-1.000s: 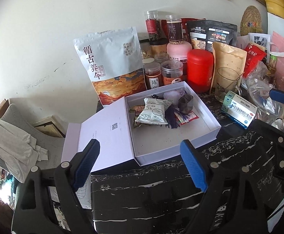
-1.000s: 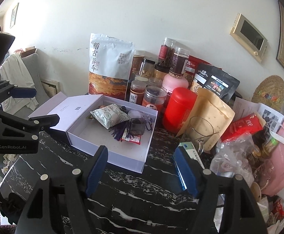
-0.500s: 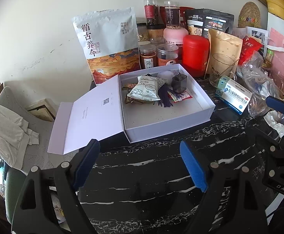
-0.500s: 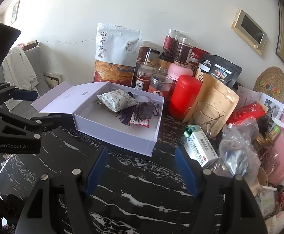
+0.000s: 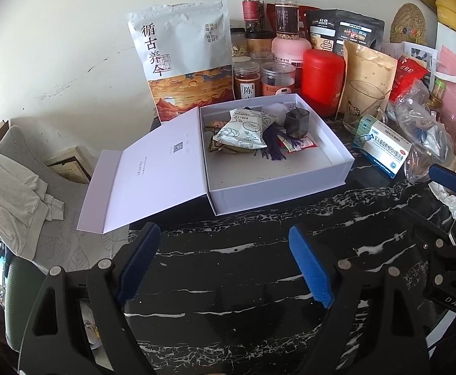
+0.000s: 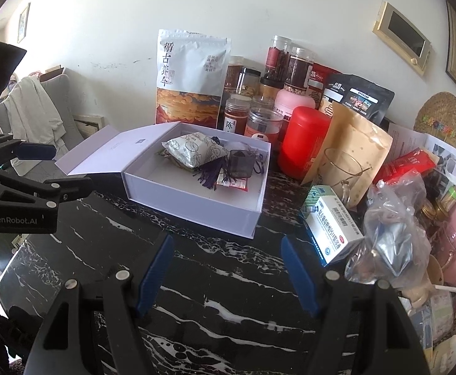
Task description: Organize objects
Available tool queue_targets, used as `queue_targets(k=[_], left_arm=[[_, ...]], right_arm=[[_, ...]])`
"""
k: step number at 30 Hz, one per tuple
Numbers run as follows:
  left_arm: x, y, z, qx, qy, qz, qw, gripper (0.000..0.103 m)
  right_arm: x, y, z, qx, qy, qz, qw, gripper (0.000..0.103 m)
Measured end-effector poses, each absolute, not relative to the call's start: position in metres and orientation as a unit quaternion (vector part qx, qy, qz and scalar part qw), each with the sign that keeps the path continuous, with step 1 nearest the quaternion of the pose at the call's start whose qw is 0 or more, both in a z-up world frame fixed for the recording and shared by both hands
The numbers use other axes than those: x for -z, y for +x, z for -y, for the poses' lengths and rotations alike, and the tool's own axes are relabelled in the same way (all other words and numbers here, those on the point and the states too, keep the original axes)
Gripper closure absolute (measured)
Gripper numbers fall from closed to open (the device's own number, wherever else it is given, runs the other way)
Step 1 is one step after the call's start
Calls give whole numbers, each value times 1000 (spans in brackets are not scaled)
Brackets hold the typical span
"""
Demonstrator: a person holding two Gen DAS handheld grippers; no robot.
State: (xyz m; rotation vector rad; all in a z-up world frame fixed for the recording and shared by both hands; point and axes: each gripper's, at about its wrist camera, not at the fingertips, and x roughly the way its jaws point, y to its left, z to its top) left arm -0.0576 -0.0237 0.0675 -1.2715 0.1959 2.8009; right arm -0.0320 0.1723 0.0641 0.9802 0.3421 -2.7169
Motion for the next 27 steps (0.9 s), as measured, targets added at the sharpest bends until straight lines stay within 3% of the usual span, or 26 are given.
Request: queue_targets(k=[27], left_arm=[[-62, -55, 20, -902, -423, -75, 37, 19]], right_arm=[[-54, -39, -180, 923, 352, -114, 103, 31]])
